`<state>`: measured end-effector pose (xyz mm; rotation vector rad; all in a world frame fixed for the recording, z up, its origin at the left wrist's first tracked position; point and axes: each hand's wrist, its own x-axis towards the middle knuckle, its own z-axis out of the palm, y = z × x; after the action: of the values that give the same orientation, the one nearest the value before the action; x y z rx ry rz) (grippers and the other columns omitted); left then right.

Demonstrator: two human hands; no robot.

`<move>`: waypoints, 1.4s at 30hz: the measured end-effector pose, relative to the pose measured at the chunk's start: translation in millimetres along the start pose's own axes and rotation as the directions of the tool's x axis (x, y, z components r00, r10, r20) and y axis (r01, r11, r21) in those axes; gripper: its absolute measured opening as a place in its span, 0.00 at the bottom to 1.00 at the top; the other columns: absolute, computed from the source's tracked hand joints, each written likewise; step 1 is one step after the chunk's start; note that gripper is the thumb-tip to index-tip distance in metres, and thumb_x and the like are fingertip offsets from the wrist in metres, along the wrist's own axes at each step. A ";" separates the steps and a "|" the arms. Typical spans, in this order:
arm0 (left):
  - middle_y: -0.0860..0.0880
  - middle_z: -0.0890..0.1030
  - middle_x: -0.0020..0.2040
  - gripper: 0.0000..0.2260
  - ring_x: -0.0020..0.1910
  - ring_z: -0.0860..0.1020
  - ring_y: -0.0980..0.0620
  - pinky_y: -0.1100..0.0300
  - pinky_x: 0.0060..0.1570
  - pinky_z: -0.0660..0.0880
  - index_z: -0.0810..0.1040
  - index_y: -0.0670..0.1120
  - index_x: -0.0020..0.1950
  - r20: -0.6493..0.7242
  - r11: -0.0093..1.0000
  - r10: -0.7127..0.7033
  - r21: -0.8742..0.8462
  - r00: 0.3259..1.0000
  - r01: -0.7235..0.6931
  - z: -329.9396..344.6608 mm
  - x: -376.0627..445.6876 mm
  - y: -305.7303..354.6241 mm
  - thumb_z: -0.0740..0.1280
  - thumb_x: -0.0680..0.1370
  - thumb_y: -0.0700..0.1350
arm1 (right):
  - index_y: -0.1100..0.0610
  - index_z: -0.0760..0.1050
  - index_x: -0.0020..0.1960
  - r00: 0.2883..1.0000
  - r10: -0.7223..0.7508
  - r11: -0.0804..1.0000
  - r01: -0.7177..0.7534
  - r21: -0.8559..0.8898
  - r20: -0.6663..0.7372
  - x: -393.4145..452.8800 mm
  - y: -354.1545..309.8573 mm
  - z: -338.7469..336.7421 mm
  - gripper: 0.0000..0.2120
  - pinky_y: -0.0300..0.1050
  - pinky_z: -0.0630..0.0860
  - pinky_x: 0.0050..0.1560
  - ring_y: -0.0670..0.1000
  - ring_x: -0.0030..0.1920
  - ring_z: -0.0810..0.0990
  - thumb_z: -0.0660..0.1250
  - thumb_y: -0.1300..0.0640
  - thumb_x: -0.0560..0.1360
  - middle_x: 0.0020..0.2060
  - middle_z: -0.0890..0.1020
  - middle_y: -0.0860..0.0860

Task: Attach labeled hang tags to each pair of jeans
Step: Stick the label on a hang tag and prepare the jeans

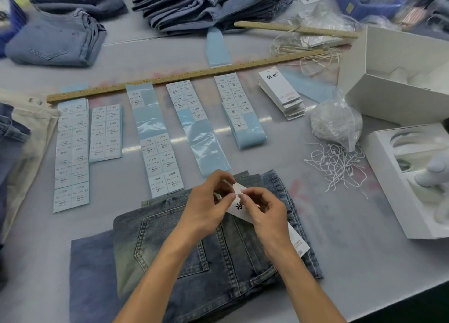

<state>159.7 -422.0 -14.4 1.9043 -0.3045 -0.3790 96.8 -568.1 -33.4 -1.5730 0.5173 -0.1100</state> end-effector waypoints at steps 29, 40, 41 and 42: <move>0.56 0.83 0.42 0.16 0.47 0.82 0.51 0.67 0.44 0.73 0.73 0.57 0.53 0.021 0.998 0.058 0.017 0.998 -0.058 -1.7 -2.5 -15.8 0.73 0.77 0.38 | 0.46 0.81 0.46 0.990 0.074 0.996 -0.066 -0.066 0.116 -5.7 -1.4 2.2 0.09 0.58 0.82 0.54 0.48 0.43 0.83 0.71 0.61 0.78 0.42 0.84 0.48; 0.49 0.84 0.45 0.14 0.47 0.82 0.50 0.55 0.50 0.79 0.79 0.50 0.52 0.165 0.986 -0.030 -0.157 0.986 0.057 -13.7 1.2 -19.9 0.80 0.72 0.42 | 0.48 0.83 0.47 0.976 0.038 0.996 -0.020 -0.087 0.213 -13.4 -7.0 -10.5 0.08 0.48 0.83 0.52 0.49 0.44 0.83 0.72 0.61 0.77 0.43 0.85 0.49; 0.50 0.83 0.47 0.14 0.48 0.82 0.49 0.53 0.51 0.79 0.79 0.50 0.52 0.187 0.985 -0.033 -0.160 0.982 0.064 -13.2 1.2 -20.8 0.80 0.71 0.43 | 0.49 0.83 0.47 0.976 0.023 0.995 -0.002 -0.099 0.214 -15.4 -7.2 -12.0 0.07 0.47 0.82 0.51 0.49 0.45 0.84 0.72 0.61 0.77 0.43 0.85 0.49; 0.52 0.82 0.48 0.15 0.49 0.81 0.50 0.53 0.50 0.78 0.79 0.51 0.52 0.199 0.986 -0.040 -0.151 0.979 0.070 -12.6 1.0 -22.4 0.81 0.70 0.45 | 0.49 0.83 0.47 0.977 0.013 0.993 0.012 -0.116 0.214 -17.1 -7.2 -13.1 0.07 0.47 0.82 0.51 0.49 0.45 0.84 0.73 0.61 0.77 0.43 0.85 0.49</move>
<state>166.3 -403.9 -31.3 1.7262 -0.3418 -0.6122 78.5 -573.7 -21.2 -1.6760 0.3593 0.0920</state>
